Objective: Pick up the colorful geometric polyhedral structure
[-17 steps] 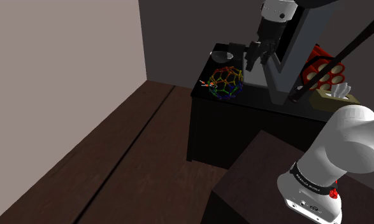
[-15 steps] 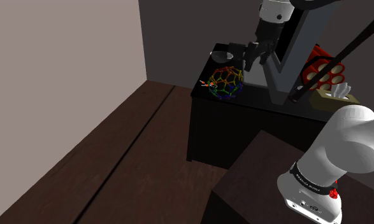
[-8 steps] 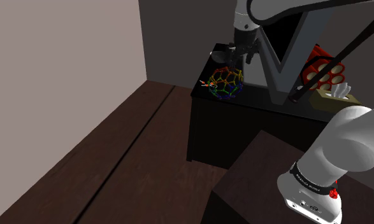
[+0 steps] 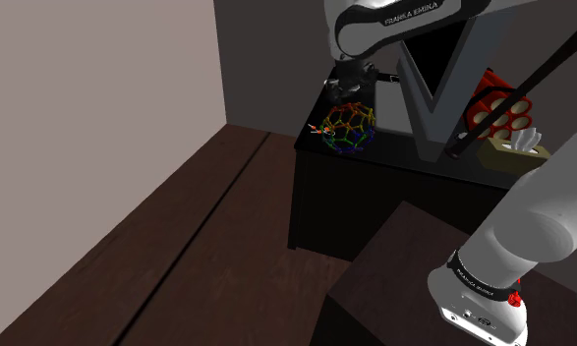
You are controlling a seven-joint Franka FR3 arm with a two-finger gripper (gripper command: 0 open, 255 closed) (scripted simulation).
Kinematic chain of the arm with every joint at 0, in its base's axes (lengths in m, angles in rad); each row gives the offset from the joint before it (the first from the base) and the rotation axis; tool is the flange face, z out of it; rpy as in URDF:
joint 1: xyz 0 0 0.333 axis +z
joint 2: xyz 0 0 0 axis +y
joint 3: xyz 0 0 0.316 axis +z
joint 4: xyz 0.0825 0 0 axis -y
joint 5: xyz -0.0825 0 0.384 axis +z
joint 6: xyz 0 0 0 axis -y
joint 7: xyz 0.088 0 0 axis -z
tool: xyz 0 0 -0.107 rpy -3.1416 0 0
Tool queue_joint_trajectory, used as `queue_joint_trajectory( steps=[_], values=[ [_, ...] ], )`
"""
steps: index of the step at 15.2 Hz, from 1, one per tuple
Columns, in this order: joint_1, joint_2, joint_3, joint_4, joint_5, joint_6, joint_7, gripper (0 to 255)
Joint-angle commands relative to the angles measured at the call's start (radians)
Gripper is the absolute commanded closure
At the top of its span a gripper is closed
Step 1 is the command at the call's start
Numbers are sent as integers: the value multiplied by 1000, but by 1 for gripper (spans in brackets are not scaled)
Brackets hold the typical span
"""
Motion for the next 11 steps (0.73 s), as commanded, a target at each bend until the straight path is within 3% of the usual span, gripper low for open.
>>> queue_joint_trajectory(
  steps=[1, 3, 11],
  values=[
    [-10, 89, 2, 73, -48, -16, 59, 0],
    [-13, 134, -1, 113, -71, -28, 85, 0],
    [-16, 162, -5, 48, -87, 57, 127, 0]
  ],
)
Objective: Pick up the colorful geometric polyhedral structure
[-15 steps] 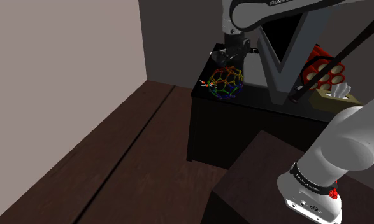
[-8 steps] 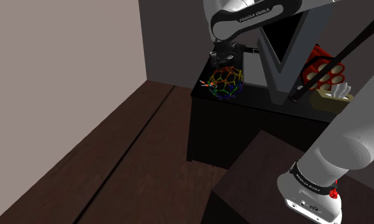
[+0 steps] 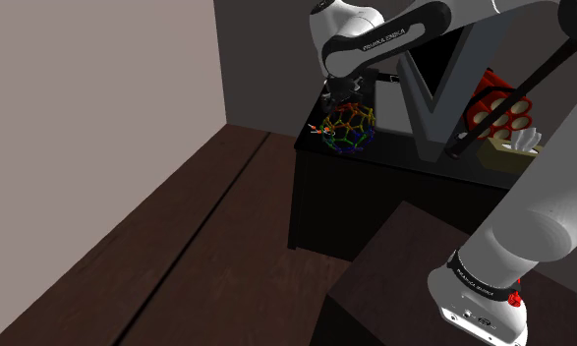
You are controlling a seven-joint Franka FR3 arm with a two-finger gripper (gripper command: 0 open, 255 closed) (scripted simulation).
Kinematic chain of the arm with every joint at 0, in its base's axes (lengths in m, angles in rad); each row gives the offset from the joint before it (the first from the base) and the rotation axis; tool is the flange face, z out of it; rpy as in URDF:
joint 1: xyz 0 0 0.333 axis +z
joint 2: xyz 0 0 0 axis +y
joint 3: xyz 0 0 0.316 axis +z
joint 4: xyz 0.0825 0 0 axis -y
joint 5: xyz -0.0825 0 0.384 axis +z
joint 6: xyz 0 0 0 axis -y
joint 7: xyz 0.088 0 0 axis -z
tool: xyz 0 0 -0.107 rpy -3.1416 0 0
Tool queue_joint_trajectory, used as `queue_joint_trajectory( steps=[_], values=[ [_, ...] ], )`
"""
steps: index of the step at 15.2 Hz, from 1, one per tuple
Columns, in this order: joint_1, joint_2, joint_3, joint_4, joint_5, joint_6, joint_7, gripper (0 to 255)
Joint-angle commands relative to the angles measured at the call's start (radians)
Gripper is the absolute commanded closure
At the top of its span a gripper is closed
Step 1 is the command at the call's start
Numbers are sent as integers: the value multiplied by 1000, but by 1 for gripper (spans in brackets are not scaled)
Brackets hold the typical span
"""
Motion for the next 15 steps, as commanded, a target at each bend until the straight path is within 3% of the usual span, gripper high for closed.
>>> queue_joint_trajectory(
  steps=[1, 2, 11, 15],
  values=[
    [0, 3, 0, -5, -1, 7, 5, 0],
    [0, 2, 0, -7, -2, 8, 5, 255],
    [0, 3, 0, -5, -2, 7, 5, 255],
    [2, -13, 2, 28, 7, -37, -18, 255]
  ],
)
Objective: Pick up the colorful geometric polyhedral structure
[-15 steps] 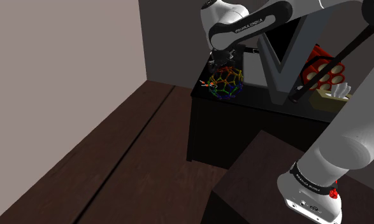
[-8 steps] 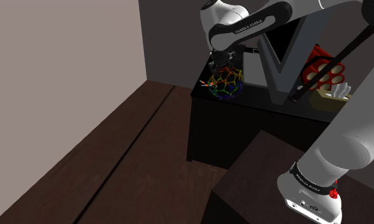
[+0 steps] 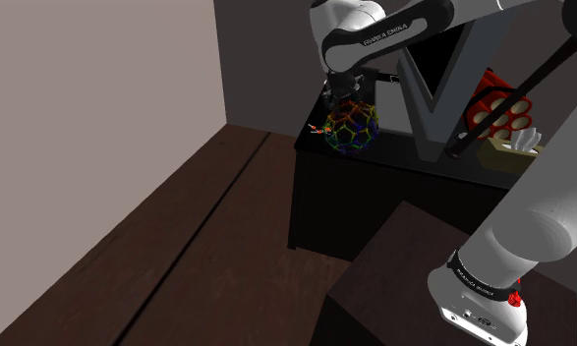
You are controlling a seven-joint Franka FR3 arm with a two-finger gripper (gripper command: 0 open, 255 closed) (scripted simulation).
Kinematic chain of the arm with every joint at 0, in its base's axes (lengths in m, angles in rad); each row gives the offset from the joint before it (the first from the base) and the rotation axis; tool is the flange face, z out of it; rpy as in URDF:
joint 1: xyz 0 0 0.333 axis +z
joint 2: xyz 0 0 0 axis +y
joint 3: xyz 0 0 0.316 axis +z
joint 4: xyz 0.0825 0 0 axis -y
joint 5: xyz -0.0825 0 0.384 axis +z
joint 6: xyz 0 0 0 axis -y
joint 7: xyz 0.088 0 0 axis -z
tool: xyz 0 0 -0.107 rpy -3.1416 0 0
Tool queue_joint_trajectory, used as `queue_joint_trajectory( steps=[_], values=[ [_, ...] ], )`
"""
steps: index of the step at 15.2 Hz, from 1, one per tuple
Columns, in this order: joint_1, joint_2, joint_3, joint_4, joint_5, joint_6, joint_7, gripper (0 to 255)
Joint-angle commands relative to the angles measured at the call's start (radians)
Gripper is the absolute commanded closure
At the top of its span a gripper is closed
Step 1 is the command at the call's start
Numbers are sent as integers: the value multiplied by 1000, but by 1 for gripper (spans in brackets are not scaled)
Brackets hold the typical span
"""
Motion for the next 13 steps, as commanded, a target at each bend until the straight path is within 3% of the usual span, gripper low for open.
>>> queue_joint_trajectory(
  steps=[1, 13],
  values=[
    [0, -7, 0, 17, 3, -20, -12, 255],
    [4, -32, 4, 119, 19, -136, -66, 255]
  ],
)
